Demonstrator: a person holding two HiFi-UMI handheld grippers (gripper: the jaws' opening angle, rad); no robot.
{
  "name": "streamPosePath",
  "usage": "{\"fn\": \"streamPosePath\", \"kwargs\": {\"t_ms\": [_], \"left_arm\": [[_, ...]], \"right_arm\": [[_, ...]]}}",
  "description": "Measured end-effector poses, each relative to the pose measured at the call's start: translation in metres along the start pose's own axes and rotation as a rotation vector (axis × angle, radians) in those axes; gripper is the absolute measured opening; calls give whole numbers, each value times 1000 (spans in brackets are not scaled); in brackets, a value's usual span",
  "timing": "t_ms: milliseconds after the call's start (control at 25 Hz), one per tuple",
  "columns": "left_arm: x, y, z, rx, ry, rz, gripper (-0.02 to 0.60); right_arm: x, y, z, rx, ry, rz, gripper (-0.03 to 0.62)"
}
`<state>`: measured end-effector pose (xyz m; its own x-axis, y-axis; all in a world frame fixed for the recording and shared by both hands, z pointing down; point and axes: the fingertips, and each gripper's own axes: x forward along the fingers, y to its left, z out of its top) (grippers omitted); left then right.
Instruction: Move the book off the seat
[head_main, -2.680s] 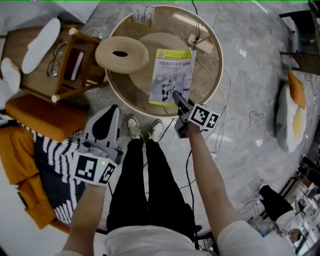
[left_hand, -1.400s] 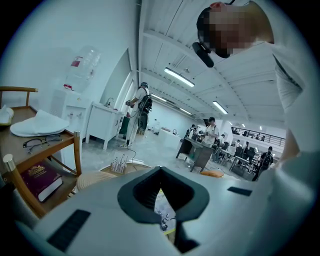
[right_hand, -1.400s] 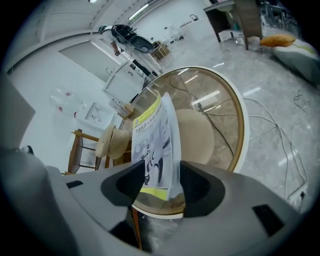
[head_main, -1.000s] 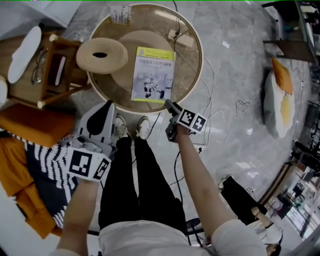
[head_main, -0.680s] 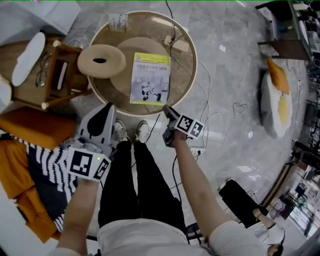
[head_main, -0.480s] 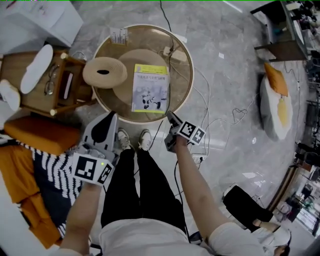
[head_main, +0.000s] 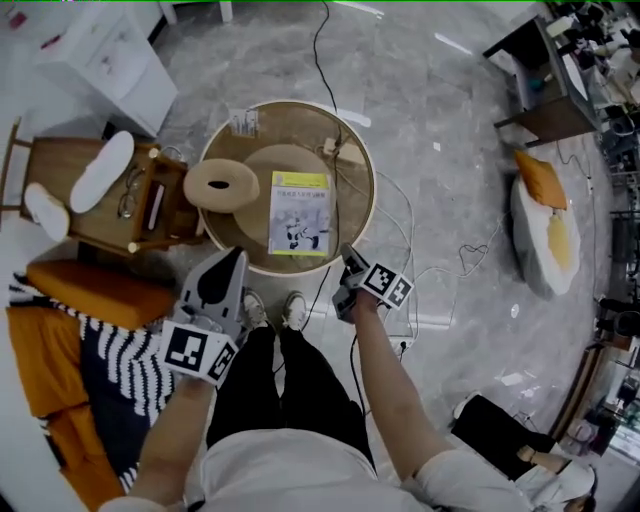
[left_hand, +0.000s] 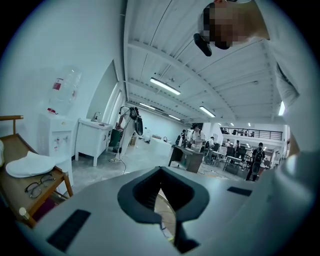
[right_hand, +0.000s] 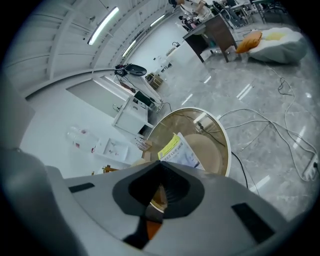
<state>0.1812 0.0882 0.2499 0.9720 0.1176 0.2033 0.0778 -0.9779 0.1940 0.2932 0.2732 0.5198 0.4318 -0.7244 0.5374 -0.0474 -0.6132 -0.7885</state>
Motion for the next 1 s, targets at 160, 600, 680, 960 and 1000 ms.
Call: {"fn": "streamPosePath", "kwargs": {"t_ms": [160,600,680,960,1000], "left_arm": [[-8,-11,19,28,-9,-19,17],[-19,-22,53,86,-32,8,17],[-21,-25,66,95,-53,13,17],[-33,-29,104,137,-106,40,17],[-35,-30,109,140,-116,44,17]], "right_arm": [[-18,14,5,-10,-6,24,21],[-79,42,44,-64,-85,46,21],[-90,50,54,-85,-102,51,21],[-123,94,103,-168,-175,114,21],[-128,102,109,-182,-186,126,21]]}}
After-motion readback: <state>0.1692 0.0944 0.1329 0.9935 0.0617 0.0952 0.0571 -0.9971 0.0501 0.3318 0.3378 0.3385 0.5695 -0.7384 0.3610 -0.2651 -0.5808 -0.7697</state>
